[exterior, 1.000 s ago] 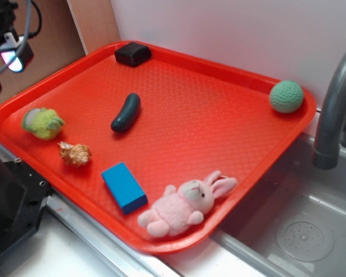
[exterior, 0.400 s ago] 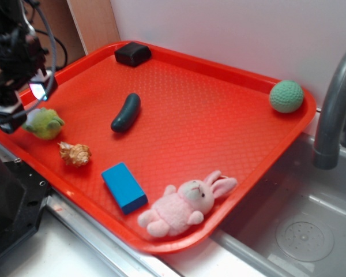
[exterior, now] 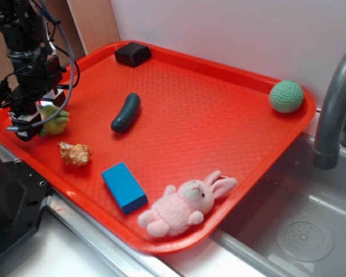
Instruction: Grab the green animal.
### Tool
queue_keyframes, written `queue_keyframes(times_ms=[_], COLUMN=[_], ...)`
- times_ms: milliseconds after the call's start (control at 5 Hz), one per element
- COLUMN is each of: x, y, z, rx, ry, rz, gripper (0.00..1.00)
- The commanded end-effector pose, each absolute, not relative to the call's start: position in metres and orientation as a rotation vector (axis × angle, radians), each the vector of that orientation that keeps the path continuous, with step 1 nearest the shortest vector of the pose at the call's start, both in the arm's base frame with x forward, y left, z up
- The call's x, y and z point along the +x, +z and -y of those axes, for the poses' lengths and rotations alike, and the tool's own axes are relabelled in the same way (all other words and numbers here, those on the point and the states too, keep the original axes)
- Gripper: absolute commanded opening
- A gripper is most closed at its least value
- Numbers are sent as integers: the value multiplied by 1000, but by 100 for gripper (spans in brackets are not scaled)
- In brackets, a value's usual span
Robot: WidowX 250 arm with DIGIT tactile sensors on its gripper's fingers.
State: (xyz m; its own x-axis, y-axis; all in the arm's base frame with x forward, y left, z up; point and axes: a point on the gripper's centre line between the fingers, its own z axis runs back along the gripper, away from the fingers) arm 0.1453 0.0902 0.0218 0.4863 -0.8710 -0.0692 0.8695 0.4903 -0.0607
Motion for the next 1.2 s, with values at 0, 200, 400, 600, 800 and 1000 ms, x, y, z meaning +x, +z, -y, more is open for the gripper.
queue_keyframes(times_ms=[0,200,400,600,800,1000], x=[163,167,181,194,205,207], y=[83,133,183,199,197,192], z=[-95,-101,-92,-77,-71,-65], rx=[21,-2,-68,-16,-10,20], ry=[-802,-554,-303,-140,-38,43], rz=[-47,31,85,82,27,6], gripper=[0,0,0,0,0,0])
